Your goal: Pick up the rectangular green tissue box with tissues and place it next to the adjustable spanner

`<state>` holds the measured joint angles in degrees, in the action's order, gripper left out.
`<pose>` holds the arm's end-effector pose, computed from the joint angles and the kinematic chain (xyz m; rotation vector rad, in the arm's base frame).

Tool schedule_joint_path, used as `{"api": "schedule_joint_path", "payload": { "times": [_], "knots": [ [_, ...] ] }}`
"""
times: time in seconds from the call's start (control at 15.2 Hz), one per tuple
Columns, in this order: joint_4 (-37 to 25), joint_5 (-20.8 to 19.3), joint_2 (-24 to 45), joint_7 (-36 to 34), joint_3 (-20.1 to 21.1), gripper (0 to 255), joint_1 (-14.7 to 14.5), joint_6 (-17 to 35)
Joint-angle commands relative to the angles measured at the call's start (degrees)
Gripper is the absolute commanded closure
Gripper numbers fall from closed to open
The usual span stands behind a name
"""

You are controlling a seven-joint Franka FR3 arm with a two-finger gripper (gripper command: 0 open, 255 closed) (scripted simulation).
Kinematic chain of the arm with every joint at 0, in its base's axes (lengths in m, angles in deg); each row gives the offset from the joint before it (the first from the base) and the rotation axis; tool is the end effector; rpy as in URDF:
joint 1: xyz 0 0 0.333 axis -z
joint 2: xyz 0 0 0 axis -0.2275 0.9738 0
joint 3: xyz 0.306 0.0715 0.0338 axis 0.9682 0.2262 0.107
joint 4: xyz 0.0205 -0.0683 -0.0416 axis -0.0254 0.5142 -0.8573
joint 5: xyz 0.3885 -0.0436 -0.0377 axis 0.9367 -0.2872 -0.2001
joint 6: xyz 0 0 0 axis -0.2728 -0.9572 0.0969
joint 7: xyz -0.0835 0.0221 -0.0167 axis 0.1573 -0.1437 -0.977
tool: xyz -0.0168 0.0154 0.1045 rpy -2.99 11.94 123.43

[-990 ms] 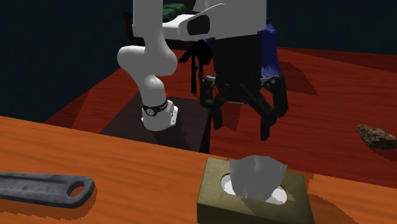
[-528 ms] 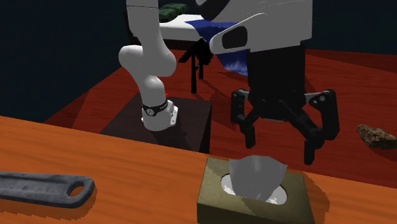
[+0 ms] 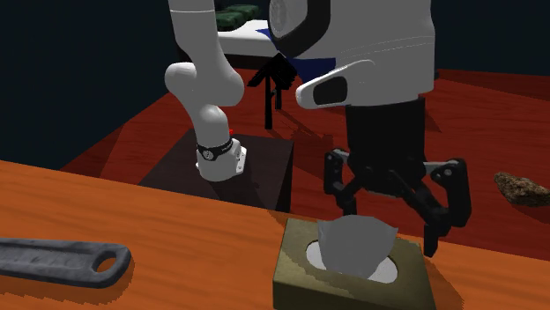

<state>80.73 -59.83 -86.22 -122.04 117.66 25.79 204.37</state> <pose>0.4046 0.4183 0.5027 -2.6964 0.7902 -0.3771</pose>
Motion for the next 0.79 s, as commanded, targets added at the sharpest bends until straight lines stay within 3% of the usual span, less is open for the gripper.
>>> {"api": "schedule_joint_path", "payload": {
  "times": [0.0, 0.26, 0.33, 0.73],
  "knots": [
    [-0.1, -0.3, 0.2, -0.2, 0.0, 0, 0.0, 0.1],
    [-0.1, -0.3, 0.2, -0.2, 0.0, 0, 0.0, 0.1],
    [-0.1, -0.3, 0.2, -0.2, 0.0, 255, 0.0, 0.1],
    [-0.1, -0.2, 0.2, -0.1, 0.0, 255, 0.0, 0.1]
  ]
}}
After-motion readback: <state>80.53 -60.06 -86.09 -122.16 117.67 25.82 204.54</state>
